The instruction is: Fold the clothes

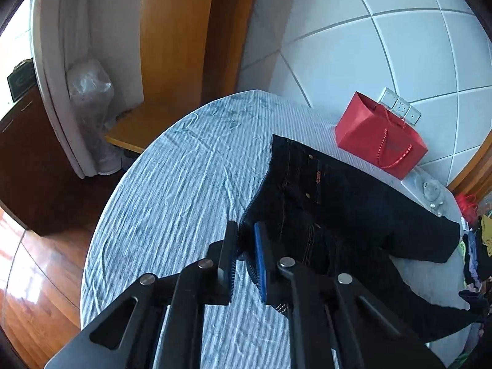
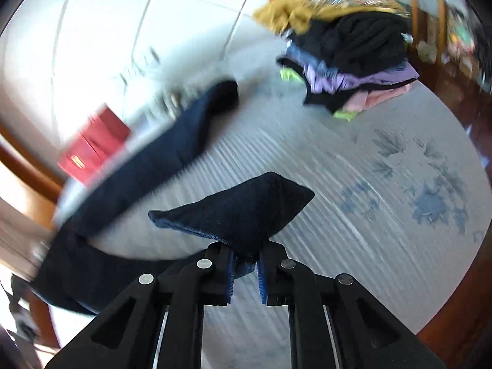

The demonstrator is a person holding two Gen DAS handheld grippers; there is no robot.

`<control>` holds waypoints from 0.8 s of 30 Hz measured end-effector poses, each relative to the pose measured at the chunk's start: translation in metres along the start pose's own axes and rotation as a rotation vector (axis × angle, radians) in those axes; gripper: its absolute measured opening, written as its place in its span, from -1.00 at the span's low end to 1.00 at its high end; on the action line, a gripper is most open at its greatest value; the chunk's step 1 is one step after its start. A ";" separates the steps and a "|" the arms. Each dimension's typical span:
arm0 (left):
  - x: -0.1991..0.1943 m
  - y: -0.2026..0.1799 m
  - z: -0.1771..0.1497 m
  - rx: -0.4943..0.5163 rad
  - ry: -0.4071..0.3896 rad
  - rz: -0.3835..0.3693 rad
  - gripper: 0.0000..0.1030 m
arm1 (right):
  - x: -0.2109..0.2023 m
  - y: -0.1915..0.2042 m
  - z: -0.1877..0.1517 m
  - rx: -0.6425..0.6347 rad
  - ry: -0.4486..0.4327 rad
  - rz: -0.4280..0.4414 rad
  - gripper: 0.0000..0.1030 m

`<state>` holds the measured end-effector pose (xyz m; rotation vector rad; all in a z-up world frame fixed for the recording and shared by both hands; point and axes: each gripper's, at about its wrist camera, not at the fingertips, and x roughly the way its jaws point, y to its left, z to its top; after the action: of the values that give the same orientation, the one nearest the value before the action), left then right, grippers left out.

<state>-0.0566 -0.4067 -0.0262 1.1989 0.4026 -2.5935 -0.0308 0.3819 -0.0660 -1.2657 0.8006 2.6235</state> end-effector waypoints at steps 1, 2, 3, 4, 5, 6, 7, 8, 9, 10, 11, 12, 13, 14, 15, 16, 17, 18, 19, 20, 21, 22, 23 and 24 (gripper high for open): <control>-0.008 0.003 0.003 0.018 -0.019 0.035 -1.00 | -0.013 -0.010 0.002 0.059 -0.005 0.034 -0.78; -0.010 0.007 0.003 0.019 -0.013 0.041 -1.00 | -0.025 -0.021 0.003 0.117 -0.011 0.068 -0.78; -0.011 0.010 0.003 0.019 -0.005 0.046 -1.00 | -0.038 -0.031 0.005 0.176 -0.016 0.101 -0.72; -0.006 0.012 0.001 0.015 0.016 0.034 -1.00 | -0.032 -0.044 0.000 0.192 0.030 0.035 -0.42; 0.000 0.014 -0.002 0.012 0.038 0.022 -1.00 | -0.026 -0.056 -0.005 0.208 0.076 -0.031 -0.25; 0.010 0.012 -0.008 0.016 0.070 0.008 -1.00 | -0.020 -0.069 -0.010 0.223 0.122 -0.097 -0.12; 0.019 0.010 -0.015 0.015 0.096 -0.005 -1.00 | -0.014 -0.079 -0.019 0.228 0.156 -0.147 -0.12; 0.029 0.008 -0.023 0.014 0.122 -0.018 -0.98 | -0.008 -0.089 -0.027 0.232 0.191 -0.197 -0.12; 0.038 0.006 -0.031 0.013 0.149 -0.031 -0.96 | -0.008 -0.094 -0.031 0.238 0.193 -0.211 -0.12; 0.048 0.004 -0.039 0.013 0.175 -0.043 -0.86 | -0.008 -0.100 -0.035 0.245 0.195 -0.224 -0.12; 0.055 0.000 -0.046 0.024 0.199 -0.045 -0.71 | -0.008 -0.106 -0.039 0.251 0.197 -0.237 -0.12; 0.061 -0.005 -0.052 0.045 0.214 -0.044 -0.62 | -0.008 -0.111 -0.042 0.258 0.200 -0.250 -0.12; 0.066 -0.009 -0.058 0.068 0.223 -0.037 -0.50 | -0.008 -0.107 -0.041 0.224 0.197 -0.257 -0.12; 0.068 -0.010 -0.064 0.076 0.228 -0.029 -0.45 | -0.008 -0.103 -0.040 0.191 0.195 -0.263 -0.12; 0.069 -0.011 -0.069 0.085 0.233 -0.022 -0.43 | -0.007 -0.098 -0.039 0.157 0.193 -0.270 -0.12; 0.070 -0.010 -0.072 0.092 0.233 -0.022 -0.37 | -0.007 -0.094 -0.038 0.124 0.191 -0.276 -0.12; 0.071 -0.009 -0.074 0.100 0.233 -0.022 -0.22 | -0.007 -0.087 -0.037 0.093 0.181 -0.275 -0.12; 0.072 -0.009 -0.077 0.107 0.233 -0.022 -0.14 | -0.007 -0.079 -0.036 0.069 0.175 -0.264 -0.12; 0.073 -0.008 -0.080 0.115 0.233 -0.022 -0.05 | -0.007 -0.072 -0.036 0.051 0.174 -0.250 -0.12; 0.074 -0.007 -0.083 0.122 0.233 -0.021 -0.02 | -0.005 -0.068 -0.035 0.039 0.178 -0.243 -0.12; 0.078 -0.005 -0.083 0.124 0.236 -0.006 -0.01 | -0.002 -0.064 -0.034 0.028 0.182 -0.237 -0.12; 0.083 -0.003 -0.083 0.122 0.240 0.014 -0.01 | 0.000 -0.061 -0.033 0.024 0.188 -0.232 -0.12; 0.089 -0.001 -0.084 0.119 0.242 0.034 0.00 | 0.003 -0.057 -0.032 0.020 0.193 -0.228 -0.12; 0.095 0.002 -0.084 0.115 0.244 0.052 0.00 | 0.005 -0.055 -0.033 0.020 0.198 -0.227 -0.12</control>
<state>-0.0564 -0.3892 -0.1518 1.5512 0.2669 -2.4629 0.0066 0.4114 -0.1089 -1.5299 0.6621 2.3352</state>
